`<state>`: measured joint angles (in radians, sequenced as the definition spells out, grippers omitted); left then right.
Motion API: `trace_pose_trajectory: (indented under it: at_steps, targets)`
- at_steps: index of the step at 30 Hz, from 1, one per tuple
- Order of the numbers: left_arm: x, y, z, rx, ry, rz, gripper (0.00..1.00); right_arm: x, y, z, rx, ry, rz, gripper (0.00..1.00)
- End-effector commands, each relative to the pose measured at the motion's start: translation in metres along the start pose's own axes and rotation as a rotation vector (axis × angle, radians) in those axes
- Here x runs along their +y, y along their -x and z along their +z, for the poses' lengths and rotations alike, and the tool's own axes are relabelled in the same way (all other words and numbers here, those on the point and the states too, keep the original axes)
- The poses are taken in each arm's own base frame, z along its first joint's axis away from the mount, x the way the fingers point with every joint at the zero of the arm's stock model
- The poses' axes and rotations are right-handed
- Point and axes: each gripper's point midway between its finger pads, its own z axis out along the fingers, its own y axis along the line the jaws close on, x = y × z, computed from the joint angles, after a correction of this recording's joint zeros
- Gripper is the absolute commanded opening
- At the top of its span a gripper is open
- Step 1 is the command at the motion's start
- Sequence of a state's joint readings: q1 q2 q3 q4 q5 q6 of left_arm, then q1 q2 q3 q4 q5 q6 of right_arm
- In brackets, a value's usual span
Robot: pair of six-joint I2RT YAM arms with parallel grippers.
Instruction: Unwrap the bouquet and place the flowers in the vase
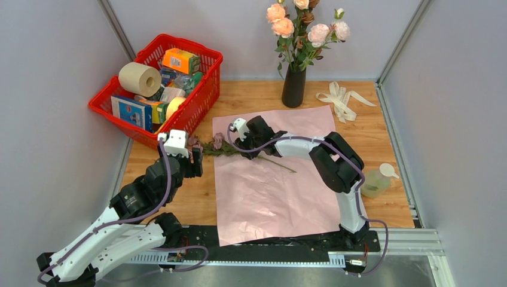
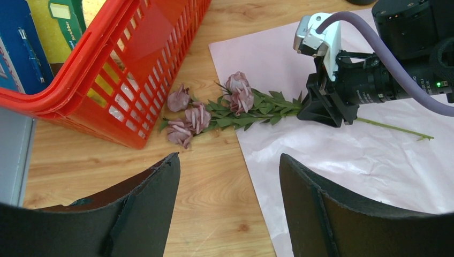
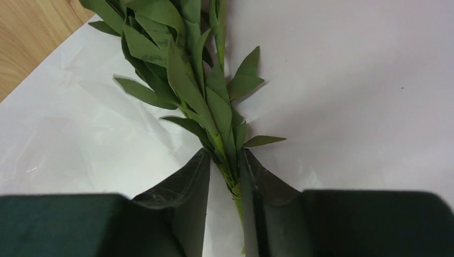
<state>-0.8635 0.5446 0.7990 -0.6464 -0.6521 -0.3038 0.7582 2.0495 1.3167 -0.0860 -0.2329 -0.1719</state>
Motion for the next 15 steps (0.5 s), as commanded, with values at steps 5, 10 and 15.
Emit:
trace_pose_trajectory:
  at_steps: [5,10,15]
  targets:
    - [-0.001,0.010,-0.001,-0.028,-0.006,-0.015,0.76,0.002,0.021,-0.006,-0.043,-0.016,-0.051,0.11]
    - [-0.001,0.011,-0.001,-0.030,-0.005,-0.016,0.76,0.019,0.043,-0.024,-0.128,0.056,-0.060,0.00]
    - [-0.001,0.010,-0.001,-0.031,-0.005,-0.015,0.76,0.026,0.059,-0.055,-0.198,0.061,-0.059,0.00]
